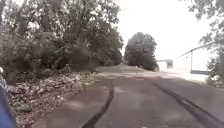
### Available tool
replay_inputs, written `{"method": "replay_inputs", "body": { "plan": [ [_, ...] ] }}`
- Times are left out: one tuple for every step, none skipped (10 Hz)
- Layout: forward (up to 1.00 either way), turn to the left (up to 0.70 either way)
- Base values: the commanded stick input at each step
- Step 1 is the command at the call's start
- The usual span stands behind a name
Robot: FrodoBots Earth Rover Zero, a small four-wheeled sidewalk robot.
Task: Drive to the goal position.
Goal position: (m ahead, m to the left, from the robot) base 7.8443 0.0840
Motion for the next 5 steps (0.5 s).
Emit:
{"method": "replay_inputs", "body": {
  "plan": [
    [0.7, -0.01],
    [0.7, -0.01],
    [0.7, -0.01],
    [0.7, -0.1],
    [0.7, -0.23]
  ]
}}
